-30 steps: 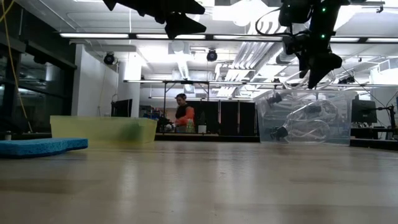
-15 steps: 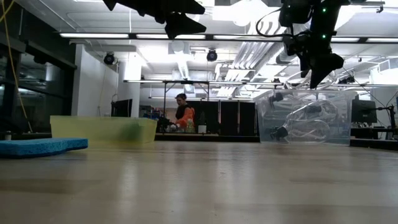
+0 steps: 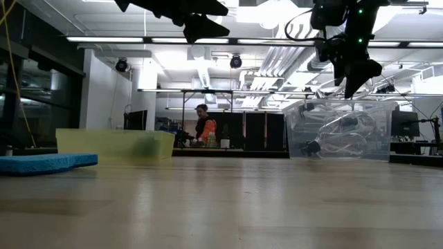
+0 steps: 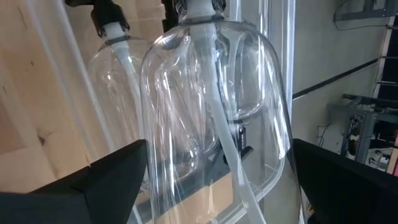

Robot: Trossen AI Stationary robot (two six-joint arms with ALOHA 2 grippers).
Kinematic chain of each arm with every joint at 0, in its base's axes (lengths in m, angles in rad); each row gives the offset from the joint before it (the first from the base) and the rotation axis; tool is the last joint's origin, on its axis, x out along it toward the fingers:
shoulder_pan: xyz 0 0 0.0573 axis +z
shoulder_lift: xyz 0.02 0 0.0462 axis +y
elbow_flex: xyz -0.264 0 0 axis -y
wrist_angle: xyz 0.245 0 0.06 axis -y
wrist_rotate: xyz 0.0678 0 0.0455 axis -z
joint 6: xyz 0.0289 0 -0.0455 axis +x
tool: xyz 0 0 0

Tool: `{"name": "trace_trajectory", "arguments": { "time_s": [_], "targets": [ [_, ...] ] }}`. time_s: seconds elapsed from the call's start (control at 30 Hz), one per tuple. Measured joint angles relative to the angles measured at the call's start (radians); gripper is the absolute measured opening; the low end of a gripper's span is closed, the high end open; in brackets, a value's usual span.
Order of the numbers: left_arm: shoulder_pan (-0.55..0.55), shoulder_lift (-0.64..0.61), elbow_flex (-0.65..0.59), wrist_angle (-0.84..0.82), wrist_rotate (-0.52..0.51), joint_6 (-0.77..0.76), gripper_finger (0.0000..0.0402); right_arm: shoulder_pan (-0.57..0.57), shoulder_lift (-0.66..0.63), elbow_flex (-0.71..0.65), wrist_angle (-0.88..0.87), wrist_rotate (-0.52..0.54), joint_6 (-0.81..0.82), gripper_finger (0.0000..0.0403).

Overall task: Pick & Place Kitchen Sink Supplies
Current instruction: Put the transparent soap dispenser into the transparent bin

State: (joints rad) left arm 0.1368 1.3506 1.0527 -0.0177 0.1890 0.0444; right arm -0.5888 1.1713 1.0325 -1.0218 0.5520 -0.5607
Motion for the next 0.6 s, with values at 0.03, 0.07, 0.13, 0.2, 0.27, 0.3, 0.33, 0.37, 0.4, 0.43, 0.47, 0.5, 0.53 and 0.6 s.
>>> {"name": "trace_trajectory", "arguments": {
  "time_s": [0.03,0.07,0.13,0.2,0.27,0.3,0.33,0.37,0.4,0.43,0.47,0.5,0.53,0.6],
  "targets": [
    [0.0,0.0,0.0,0.0,0.0,0.0,0.031,0.0,0.0,0.0,0.0,-0.003,-0.001,0.0381],
    [0.0,0.0,0.0,0.0,0.0,0.0,0.031,0.0,0.0,0.0,-0.002,-0.009,-0.002,0.0383],
    [0.0,0.0,0.0,0.0,0.0,0.0,0.031,0.0,0.0,0.0,-0.006,-0.023,-0.004,0.0389],
    [0.0,0.0,0.0,-0.001,0.0,0.0,0.031,0.0,0.001,0.0,-0.007,-0.045,0.001,0.0395],
    [0.0,0.0,0.0,-0.002,0.0,0.0,0.031,0.0,0.003,0.0,-0.007,-0.051,0.003,0.0398],
    [0.0,0.0,0.0,-0.005,0.0,0.0,0.031,0.0,0.006,0.0,-0.007,-0.047,0.003,0.0398],
    [0.0,0.0,0.0,-0.009,0.0,0.0,0.031,0.0,0.008,0.0,-0.009,-0.043,0.003,0.0399],
    [0.0,0.0,0.0,-0.011,0.0,0.0,0.031,0.0,0.008,0.0,-0.01,-0.042,0.003,0.0399],
    [0.0,0.0,0.0,-0.01,0.0,0.0,0.031,0.0,0.009,0.0,-0.009,-0.039,0.003,0.04],
    [0.0,0.0,0.0,-0.01,0.0,0.0,0.031,0.0,0.009,0.0,-0.006,-0.026,-0.001,0.04],
    [0.0,0.0,0.0,-0.01,0.0,0.0,0.031,0.001,0.009,0.0,-0.006,-0.004,-0.009,0.04],
    [0.0,0.0,0.0,-0.01,0.0,0.001,0.031,0.004,0.01,0.0,-0.006,0.022,-0.021,0.04],
    [0.0,0.0,0.0,-0.01,-0.001,0.001,0.031,0.01,0.011,0.0,-0.006,0.049,-0.027,0.0399],
    [0.0,0.0,0.0,-0.011,-0.018,0.002,0.031,0.02,0.008,0.0,-0.006,0.079,-0.039,0.04]
  ]
}}
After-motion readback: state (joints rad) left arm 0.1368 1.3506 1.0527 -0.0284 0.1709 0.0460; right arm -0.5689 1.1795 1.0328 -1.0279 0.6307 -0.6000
